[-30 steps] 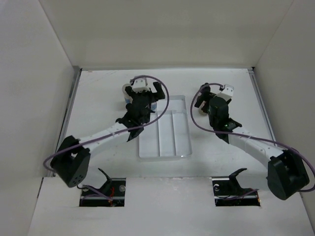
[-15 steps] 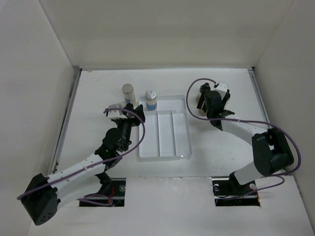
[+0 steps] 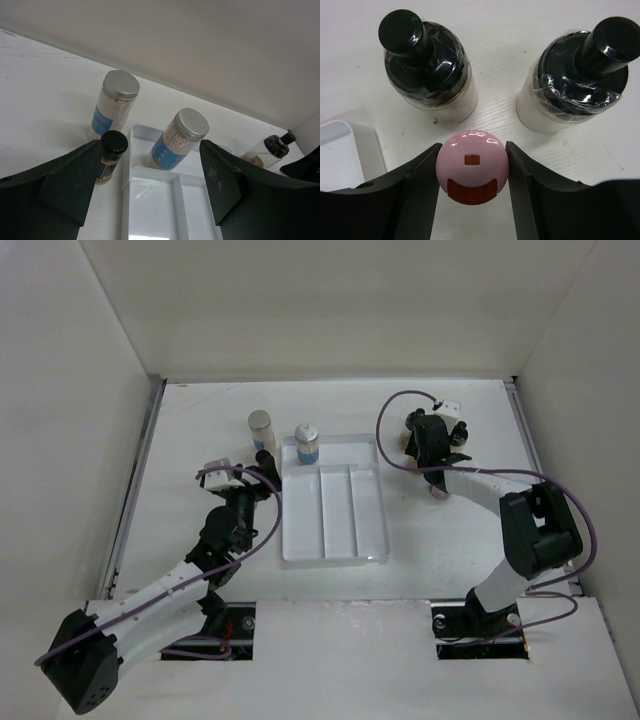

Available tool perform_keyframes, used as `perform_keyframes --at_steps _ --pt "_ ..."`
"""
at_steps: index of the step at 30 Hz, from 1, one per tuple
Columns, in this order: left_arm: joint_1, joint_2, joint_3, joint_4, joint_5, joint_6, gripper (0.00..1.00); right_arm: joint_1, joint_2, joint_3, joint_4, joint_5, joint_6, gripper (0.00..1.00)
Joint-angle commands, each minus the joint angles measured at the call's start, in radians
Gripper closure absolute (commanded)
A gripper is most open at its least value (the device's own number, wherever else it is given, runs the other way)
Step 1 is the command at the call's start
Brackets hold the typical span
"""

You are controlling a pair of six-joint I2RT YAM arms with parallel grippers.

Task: Organize the condiment bottles

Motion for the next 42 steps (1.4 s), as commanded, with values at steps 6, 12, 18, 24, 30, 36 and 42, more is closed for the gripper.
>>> perform_keyframes --at_steps 6,12,18,24,30,36,42 --pt "0.027 -0.135 -0.060 0.041 -0.080 -0.018 0.00 0.122 -0.128 0.078 0.079 0.041 -0.091 0.57" --pt "0.052 -0.122 -0.080 0.045 -0.170 -0.021 0.00 0.231 -0.018 0.253 0.069 -0.092 -0.105 0.56" --pt "0.063 -0.167 -0.105 0.045 -0.180 -0.023 0.00 0.298 0.125 0.387 0.078 -0.115 -0.087 0.56" --pt "0.064 -0.150 -0.103 0.045 -0.176 -0.024 0.00 0.337 0.223 0.447 0.066 -0.137 -0.059 0.55" --pt "0.066 -0.124 -0.103 0.061 -0.168 -0.030 0.00 0.363 0.257 0.414 0.058 -0.129 -0.007 0.52" --pt "0.058 -0.106 -0.102 0.076 -0.165 -0.030 0.00 0.371 0.271 0.387 0.049 -0.126 0.021 0.34" --pt "0.053 -0.133 -0.103 0.067 -0.162 -0.024 0.00 0.369 0.173 0.335 0.041 -0.117 0.015 0.22"
